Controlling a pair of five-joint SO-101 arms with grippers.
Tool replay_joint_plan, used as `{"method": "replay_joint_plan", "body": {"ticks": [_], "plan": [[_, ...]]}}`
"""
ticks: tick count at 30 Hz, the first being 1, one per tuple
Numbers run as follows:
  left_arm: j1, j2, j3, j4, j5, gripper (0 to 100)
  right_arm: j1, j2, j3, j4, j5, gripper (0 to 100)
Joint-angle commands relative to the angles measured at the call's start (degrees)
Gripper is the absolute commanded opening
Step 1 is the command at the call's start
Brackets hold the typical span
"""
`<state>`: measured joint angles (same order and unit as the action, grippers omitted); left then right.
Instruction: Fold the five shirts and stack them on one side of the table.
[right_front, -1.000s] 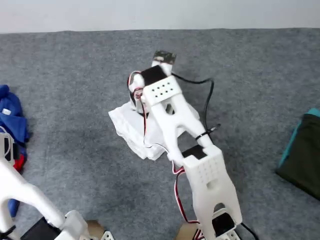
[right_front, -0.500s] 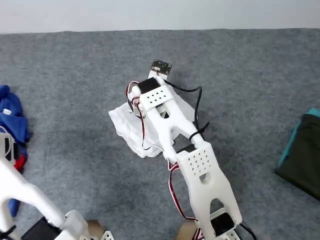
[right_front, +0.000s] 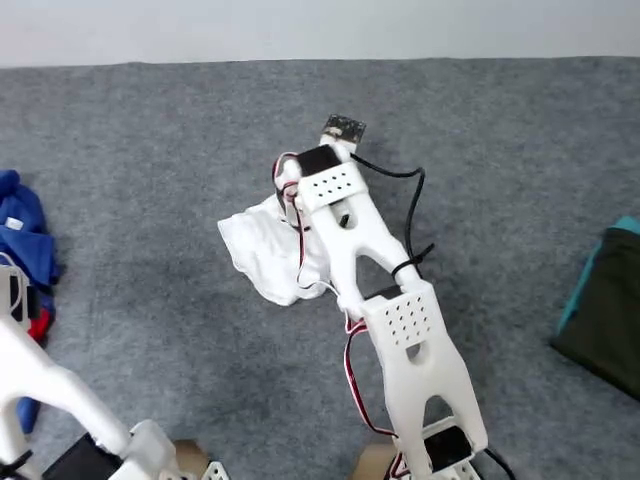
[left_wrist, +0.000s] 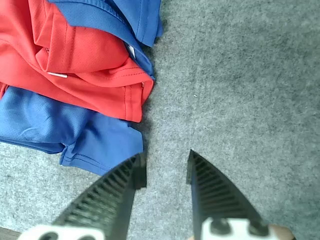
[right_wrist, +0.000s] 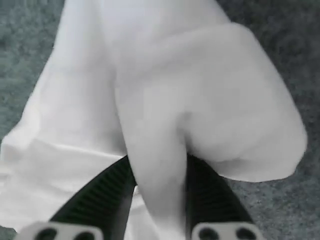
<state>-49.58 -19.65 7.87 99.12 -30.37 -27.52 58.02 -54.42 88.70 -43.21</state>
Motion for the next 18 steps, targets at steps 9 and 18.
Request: {"method": "replay_joint_plan", "body": {"ticks": [9, 18], "plan": [[-0.26, -1.93, -0.13, 1.41, -0.35, 14, 4.97, -0.48, -23.56, 14.29, 16.18, 0.9], [-0.26, -1.93, -0.13, 1.41, -0.35, 14, 13.41, -12.44, -24.53, 14.37, 31.82, 0.8]]}}
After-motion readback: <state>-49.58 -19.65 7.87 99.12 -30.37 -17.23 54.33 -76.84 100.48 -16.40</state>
